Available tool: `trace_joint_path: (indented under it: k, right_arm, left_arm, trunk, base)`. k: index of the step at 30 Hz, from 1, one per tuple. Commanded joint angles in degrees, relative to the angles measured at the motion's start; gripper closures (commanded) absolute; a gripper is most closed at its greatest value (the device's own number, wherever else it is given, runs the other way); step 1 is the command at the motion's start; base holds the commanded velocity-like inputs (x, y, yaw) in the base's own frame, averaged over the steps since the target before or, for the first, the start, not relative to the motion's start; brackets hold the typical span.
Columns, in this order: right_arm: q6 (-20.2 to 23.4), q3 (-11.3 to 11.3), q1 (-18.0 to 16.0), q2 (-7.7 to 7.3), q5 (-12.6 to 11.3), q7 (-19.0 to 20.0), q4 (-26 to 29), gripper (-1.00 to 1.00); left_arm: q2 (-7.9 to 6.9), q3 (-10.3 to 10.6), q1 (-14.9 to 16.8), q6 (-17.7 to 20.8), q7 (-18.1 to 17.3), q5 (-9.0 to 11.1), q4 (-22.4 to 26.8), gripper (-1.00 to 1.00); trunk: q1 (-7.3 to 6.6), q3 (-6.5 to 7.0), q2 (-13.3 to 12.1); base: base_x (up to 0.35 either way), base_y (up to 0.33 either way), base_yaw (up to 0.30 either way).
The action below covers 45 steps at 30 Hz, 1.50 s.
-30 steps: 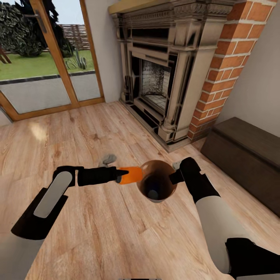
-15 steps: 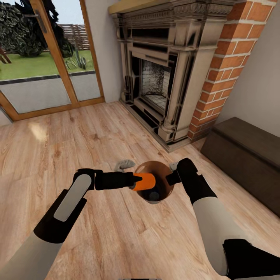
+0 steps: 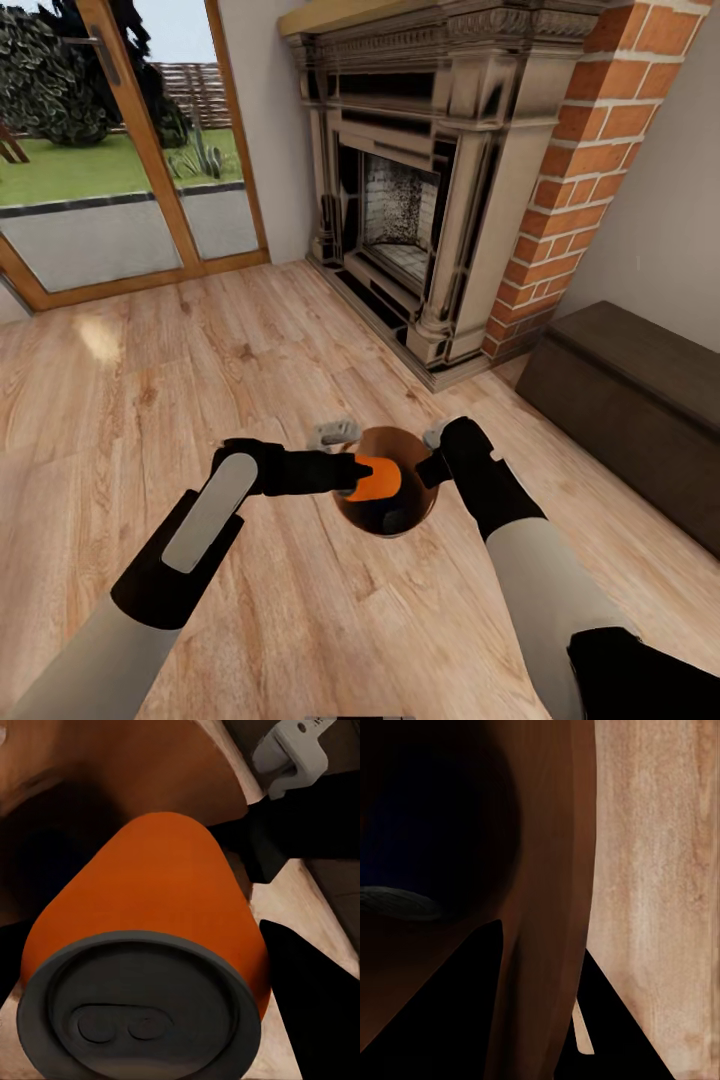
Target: Put the three can of soda from the living room inside the tash can in the kitchen.
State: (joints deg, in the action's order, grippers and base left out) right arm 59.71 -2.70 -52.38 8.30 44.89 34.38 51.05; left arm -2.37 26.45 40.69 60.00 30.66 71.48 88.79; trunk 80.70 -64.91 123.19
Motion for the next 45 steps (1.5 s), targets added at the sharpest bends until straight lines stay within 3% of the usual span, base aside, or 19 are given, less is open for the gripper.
trace_joint_path:
  k: [1, 6, 13, 17, 21, 28, 45]
  right_arm:
    - [0.3, 0.0, 0.1, 0.07, -1.3, 0.3, 0.1, 1.00]
    - [0.3, -0.1, 0.4, 0.30, -1.3, 0.3, 0.7, 1.00]
    - [0.3, -0.2, 1.0, 0.61, -1.3, 0.3, 1.7, 1.00]
    - [0.3, -0.2, 1.3, 0.94, -1.3, 0.3, 2.3, 1.00]
    - [0.3, -1.2, 1.9, 1.01, -1.4, 0.3, 3.3, 1.00]
    - [0.3, -2.4, 2.9, 1.45, -1.5, 0.3, 5.6, 1.00]
    - [0.3, -2.6, 3.5, 1.54, -1.5, 0.3, 6.0, 1.00]
  left_arm:
    - [0.21, 0.1, 0.0, 0.0, 0.2, -0.6, -0.5, 1.00]
    - [1.54, 0.4, -0.1, 0.0, 0.5, -4.4, -1.9, 1.00]
    - [3.09, 0.5, 0.0, 0.0, 0.6, -6.5, -3.7, 1.00]
    - [5.38, 0.6, 0.0, 0.0, 0.4, -10.0, -7.3, 1.00]
    - [6.26, 1.2, 0.0, 0.0, 0.2, -11.8, -9.4, 1.00]
    - [6.50, 2.6, 0.0, -1.0, 0.2, -12.4, -11.8, 1.00]
    - [6.41, 5.1, 2.1, -6.3, 0.1, -12.6, -19.1, 1.00]
  trunk:
    - [-0.01, 0.01, 0.0]
    - [-0.01, 0.01, 0.0]
    - [-0.01, 0.01, 0.0]
    - [-0.01, 0.01, 0.0]
    - [-0.01, 0.01, 0.0]
    - [-0.01, 0.01, 0.0]
    - [-0.01, 0.01, 0.0]
  base:
    - [0.000, 0.000, 0.000]
    - [0.000, 0.000, 0.000]
    - [0.000, 0.000, 0.000]
    - [0.000, 0.000, 0.000]
    - [0.000, 0.000, 0.000]
    - [0.000, 0.000, 0.000]
    - [0.000, 0.000, 0.000]
